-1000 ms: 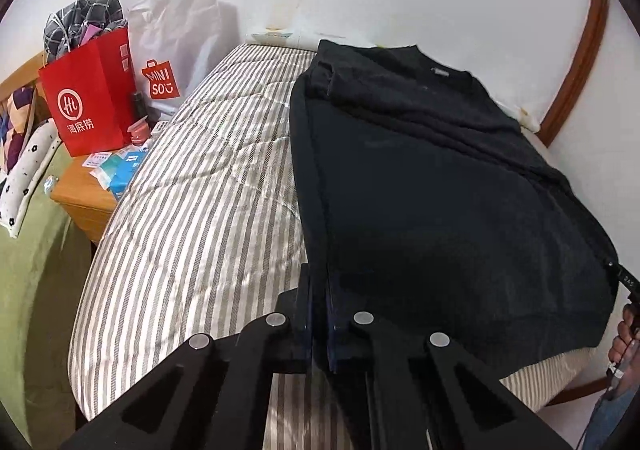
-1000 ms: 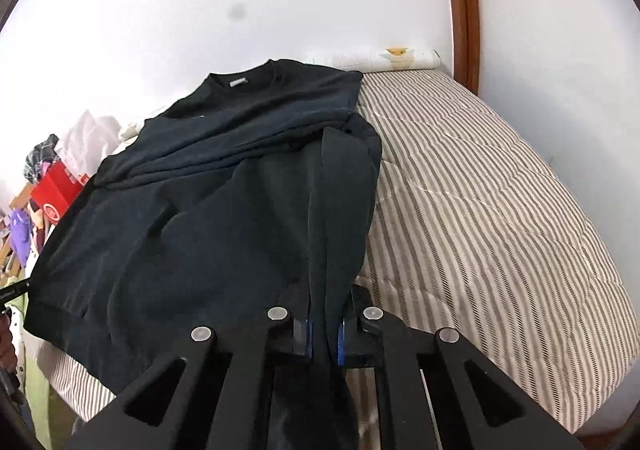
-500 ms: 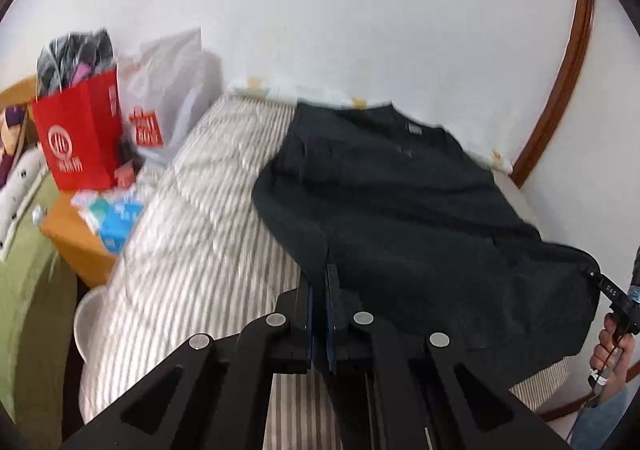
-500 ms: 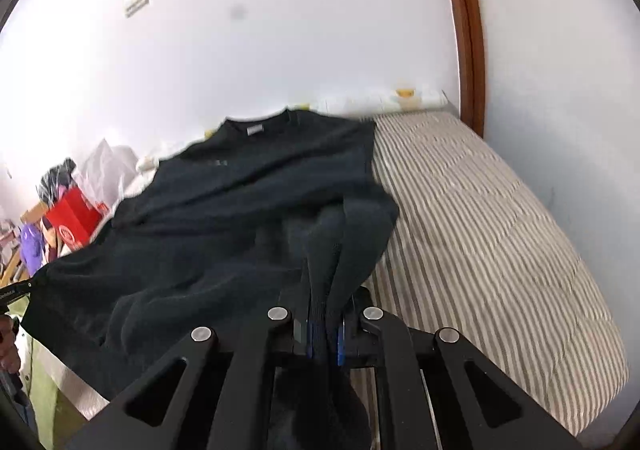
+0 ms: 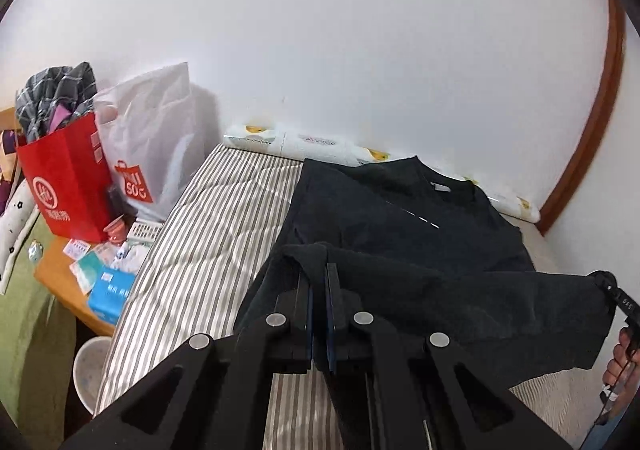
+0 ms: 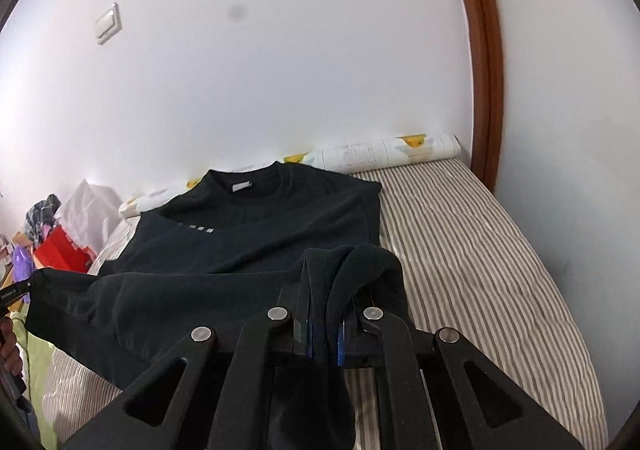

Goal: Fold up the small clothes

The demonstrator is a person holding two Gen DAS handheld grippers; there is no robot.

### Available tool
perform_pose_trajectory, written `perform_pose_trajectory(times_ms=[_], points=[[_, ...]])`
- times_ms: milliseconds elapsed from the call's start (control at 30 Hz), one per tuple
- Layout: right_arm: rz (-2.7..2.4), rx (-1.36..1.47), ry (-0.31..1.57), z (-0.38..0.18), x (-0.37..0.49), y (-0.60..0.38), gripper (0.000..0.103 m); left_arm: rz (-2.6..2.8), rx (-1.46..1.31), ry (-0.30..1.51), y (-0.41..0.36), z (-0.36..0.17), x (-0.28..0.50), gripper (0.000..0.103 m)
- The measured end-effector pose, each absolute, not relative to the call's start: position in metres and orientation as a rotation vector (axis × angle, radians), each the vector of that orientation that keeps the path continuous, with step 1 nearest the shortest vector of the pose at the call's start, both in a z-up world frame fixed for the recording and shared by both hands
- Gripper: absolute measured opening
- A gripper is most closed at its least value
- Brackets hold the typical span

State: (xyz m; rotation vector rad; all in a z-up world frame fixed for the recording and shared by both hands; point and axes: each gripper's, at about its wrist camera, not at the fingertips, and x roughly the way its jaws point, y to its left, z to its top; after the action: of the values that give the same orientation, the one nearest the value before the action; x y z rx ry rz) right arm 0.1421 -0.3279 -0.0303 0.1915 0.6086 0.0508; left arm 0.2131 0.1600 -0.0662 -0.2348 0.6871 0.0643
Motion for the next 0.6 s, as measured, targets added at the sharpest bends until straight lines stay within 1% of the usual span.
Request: perform_pose_trajectory(times_ms=[233, 433, 600], points=[[0.064, 0.232, 0.628, -0.039, 0.203, -0.326, 0.008, 0.081, -0.267, 0.727, 0.167, -0.085, 0.269, 0.005], [0.057, 0.228, 0.689, -0.069, 0.255, -0.324, 0.008, 0.113, -0.225, 0.777, 0.167, -0.11, 0.303, 0.005], [0.033, 0.193, 0.748, -0.093, 0.281, -0.32, 0.008, 0.122, -0.226, 0.824, 0.17, -0.13, 0.32, 0.006]])
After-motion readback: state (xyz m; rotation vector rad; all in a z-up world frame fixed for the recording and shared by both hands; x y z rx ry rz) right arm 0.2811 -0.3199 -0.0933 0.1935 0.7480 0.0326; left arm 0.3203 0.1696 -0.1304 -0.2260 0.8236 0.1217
